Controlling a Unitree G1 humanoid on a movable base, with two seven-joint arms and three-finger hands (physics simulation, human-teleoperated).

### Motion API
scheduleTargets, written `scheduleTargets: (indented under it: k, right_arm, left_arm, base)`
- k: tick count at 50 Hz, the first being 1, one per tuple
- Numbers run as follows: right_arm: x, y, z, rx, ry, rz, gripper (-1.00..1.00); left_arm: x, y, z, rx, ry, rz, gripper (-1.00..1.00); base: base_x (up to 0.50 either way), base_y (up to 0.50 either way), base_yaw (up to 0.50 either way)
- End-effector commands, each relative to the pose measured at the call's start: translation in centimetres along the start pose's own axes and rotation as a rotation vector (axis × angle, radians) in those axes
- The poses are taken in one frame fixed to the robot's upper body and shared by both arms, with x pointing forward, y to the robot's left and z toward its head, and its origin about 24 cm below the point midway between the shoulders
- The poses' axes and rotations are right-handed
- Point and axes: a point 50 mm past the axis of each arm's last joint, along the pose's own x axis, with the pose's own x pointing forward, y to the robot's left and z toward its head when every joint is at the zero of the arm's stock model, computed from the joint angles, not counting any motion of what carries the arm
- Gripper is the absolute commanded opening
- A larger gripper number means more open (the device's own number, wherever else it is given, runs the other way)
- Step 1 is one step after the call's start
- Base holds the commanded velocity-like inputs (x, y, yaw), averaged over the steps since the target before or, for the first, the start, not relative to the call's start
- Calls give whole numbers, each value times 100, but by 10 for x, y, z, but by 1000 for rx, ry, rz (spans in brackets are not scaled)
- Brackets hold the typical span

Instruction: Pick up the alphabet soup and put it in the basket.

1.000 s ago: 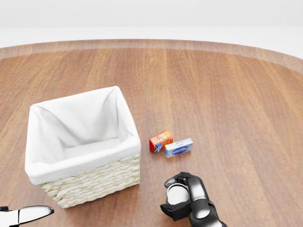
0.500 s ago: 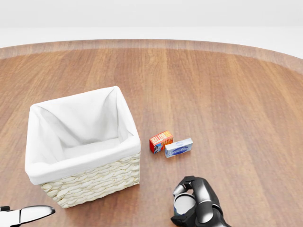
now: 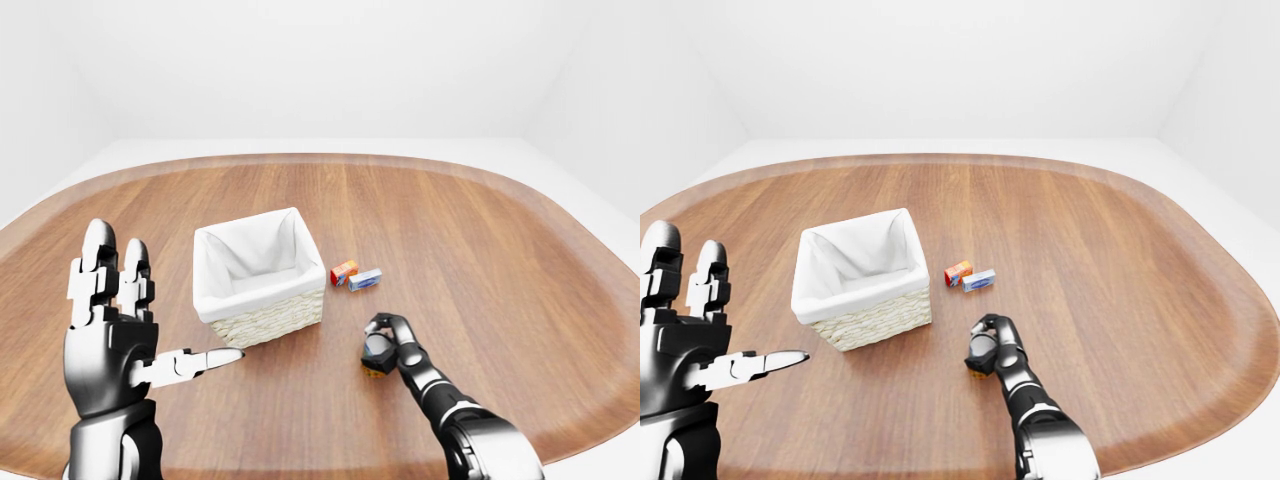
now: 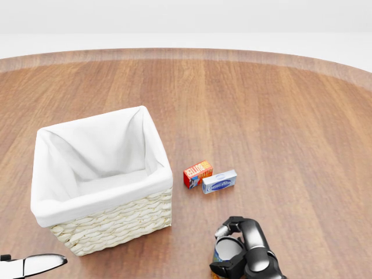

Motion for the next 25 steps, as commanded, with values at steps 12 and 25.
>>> scheduleTargets:
  k: [12,25]
  right_arm:
    - [-11,-12,28,285,-222,40,-100]
    - [-25,-23,57,326,-398,26,-100]
  left_arm:
    - [1,-1,-3,-1,11,-4,100]
    - [1,-1,-4,-2,17,-5,100]
  base:
    - [0,0,0]
    - [0,0,0]
